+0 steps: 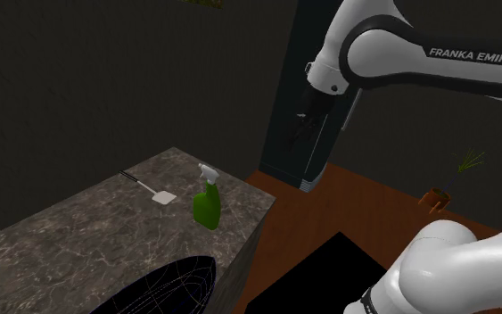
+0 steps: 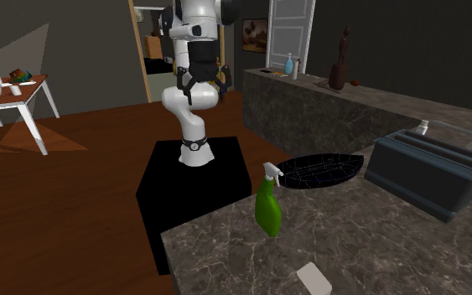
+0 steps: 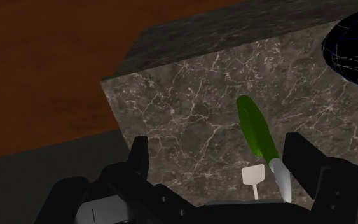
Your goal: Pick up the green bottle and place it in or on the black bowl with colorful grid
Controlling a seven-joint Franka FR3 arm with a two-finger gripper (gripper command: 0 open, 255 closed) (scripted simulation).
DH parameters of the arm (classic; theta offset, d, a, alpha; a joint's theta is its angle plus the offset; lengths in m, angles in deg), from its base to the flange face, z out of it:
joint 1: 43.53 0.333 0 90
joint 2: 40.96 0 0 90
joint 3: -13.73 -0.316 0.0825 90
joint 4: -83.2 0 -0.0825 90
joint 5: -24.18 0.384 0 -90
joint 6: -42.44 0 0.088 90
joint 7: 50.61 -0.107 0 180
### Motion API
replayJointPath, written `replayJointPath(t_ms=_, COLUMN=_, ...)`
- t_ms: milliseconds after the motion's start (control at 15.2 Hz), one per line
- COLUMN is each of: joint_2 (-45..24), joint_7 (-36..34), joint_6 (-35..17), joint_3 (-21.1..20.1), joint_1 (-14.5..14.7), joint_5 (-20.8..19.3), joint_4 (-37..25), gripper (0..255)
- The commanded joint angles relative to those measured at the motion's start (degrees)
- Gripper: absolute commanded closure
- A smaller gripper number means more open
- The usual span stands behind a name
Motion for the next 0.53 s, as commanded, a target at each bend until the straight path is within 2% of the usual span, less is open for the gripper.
replayJointPath(t_ms=0, joint_2=-3.49, joint_7=-1.48, joint_6=-2.5, joint_3=-1.56, joint_1=0.52, joint_5=0.82, joint_4=-0.63, gripper=0)
replayJointPath(t_ms=462, joint_2=-16.81, joint_7=-5.9, joint_6=-9.91, joint_3=-6.2, joint_1=1.66, joint_5=1.9, joint_4=-5.21, gripper=0)
